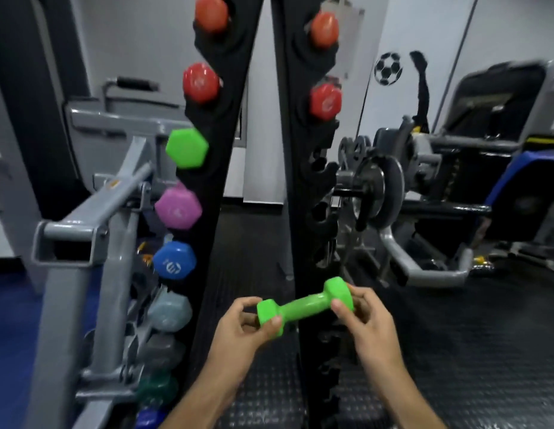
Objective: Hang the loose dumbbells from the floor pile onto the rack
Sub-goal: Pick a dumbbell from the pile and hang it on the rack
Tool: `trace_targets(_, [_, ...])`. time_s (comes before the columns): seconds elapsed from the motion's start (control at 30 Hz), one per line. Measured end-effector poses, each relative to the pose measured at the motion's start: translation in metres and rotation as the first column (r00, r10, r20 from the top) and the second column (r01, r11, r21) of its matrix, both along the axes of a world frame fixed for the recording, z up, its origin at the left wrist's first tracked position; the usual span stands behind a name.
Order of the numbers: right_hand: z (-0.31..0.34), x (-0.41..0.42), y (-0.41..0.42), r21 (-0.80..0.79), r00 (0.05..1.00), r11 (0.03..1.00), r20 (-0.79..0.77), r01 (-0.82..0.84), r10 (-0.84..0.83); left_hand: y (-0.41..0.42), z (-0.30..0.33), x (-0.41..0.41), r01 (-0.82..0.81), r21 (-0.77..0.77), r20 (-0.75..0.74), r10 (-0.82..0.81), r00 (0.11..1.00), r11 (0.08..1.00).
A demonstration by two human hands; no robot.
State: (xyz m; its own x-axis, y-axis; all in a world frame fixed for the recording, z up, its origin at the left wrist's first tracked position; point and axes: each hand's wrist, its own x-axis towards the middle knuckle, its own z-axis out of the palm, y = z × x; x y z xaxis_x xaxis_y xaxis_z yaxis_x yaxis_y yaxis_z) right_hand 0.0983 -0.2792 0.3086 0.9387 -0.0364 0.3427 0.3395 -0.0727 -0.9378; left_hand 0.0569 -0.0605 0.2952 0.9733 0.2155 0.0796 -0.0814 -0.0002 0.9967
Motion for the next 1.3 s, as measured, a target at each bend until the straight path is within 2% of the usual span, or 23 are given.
trace_targets(0.1, [0.061, 0.014, -0.018, -0.016, 0.993, 0.998, 0.102, 0.054, -0.052, -0.017, 0.047, 0.005, 0.077, 0.080, 0.040, -0.080, 0.996, 0.994])
trace_targets(0.2, [0.116, 0.035, -0.027, -0.039, 0.982, 0.994, 0.165, 0.101, -0.094, -0.041, 0.088, 0.010, 0.048, 0.109, 0.097, -0.059, 0.994, 0.993])
trace_targets(0.4, [0.196, 0.093, -0.025, 0.002, 0.975, 0.982, 0.119, 0.188, -0.187, -0.085, 0.153, 0.036, -0.079, 0.027, 0.182, 0.073, 0.981, 0.996])
trace_targets(0.53, [0.233, 0.141, -0.013, 0.058, 0.980, 0.986, 0.121, 0.154, -0.160, -0.101, 0.188, 0.056, -0.183, 0.065, 0.241, 0.162, 0.957, 0.981])
trace_targets(0.73, [0.254, 0.193, -0.002, 0.014, 0.991, 0.992, 0.054, 0.124, -0.124, -0.098, 0.208, 0.093, -0.314, 0.191, 0.343, 0.236, 0.909, 0.930])
trace_targets(0.87, [0.253, 0.219, 0.000, -0.025, 0.992, 0.992, 0.034, 0.123, -0.122, -0.092, 0.210, 0.106, -0.488, 0.371, 0.348, 0.370, 0.862, 0.790])
trace_targets(0.93, [0.255, 0.224, 0.003, -0.056, 0.991, 0.990, 0.038, 0.128, -0.126, -0.090, 0.207, 0.110, -0.557, 0.341, 0.370, 0.437, 0.820, 0.757])
trace_targets(1.0, [0.259, 0.223, 0.010, -0.039, 0.991, 0.991, 0.033, 0.132, -0.131, -0.085, 0.207, 0.115, -0.530, 0.265, 0.349, 0.432, 0.831, 0.806])
trace_targets(1.1, [0.260, 0.216, 0.024, -0.015, 0.995, 0.994, 0.001, 0.104, -0.104, -0.077, 0.204, 0.126, -0.381, 0.205, 0.350, 0.296, 0.889, 0.902])
trace_targets(1.3, [0.250, 0.215, 0.029, 0.048, 0.997, 0.997, -0.029, -0.068, 0.069, -0.074, 0.204, 0.132, -0.358, 0.169, 0.455, 0.249, 0.855, 0.918])
